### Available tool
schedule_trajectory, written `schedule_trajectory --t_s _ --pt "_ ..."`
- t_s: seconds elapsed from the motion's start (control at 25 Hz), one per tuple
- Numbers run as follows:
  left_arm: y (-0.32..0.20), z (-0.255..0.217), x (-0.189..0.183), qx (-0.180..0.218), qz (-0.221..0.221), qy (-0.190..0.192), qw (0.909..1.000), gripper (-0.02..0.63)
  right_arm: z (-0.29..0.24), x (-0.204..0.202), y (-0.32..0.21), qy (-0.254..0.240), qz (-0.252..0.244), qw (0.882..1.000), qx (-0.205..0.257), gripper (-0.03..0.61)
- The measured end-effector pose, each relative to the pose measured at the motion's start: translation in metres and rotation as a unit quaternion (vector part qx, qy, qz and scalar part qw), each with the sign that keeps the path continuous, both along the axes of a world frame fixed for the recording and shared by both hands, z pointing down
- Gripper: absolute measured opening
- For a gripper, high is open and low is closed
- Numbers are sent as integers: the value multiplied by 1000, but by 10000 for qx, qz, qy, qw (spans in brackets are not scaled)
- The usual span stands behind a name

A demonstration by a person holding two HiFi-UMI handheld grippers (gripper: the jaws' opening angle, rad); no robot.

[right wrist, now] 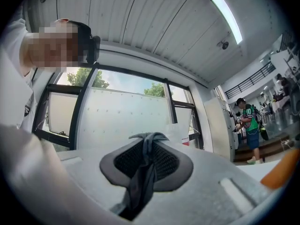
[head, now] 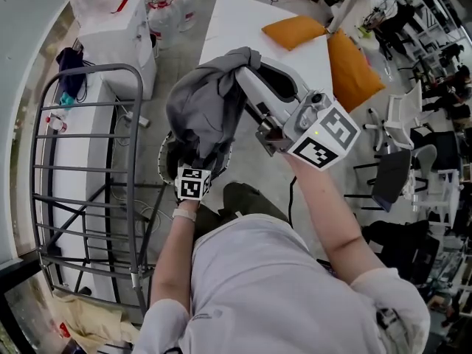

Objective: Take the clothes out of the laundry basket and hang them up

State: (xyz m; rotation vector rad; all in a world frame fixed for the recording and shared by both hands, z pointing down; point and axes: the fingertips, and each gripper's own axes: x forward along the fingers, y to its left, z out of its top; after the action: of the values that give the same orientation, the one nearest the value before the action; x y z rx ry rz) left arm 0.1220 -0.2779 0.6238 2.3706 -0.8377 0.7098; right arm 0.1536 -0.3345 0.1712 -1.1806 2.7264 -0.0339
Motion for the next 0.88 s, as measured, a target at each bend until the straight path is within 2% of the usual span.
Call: schedule_trajectory --t_s 0.08,0.28,0.44,0.52,0.68,0.88 --pt "-3 -1 -11 143 -200 -71 9997 45 -2 -3 2 -53 -47 10000 20 60" --pt "-4 -1 -56 330 -862 -83 9957 26 19 12 -10 -162 38 9998 -115 60" --pt "13 -13 -114 469 -1711 -259 9838 25 44 29 -20 108 210 9994 -268 60" --pt "26 -23 -146 554 -2264 -391 9717 25 62 34 -25 365 146 9984 -413 60" --pt "54 -54 -197 922 -3208 -657 9404 25 100 43 -34 721 -44 9947 -736 60" --pt "90 -109 -237 1455 -4237 -905 8894 25 133 50 -39 1037 -269 9906 -851 60"
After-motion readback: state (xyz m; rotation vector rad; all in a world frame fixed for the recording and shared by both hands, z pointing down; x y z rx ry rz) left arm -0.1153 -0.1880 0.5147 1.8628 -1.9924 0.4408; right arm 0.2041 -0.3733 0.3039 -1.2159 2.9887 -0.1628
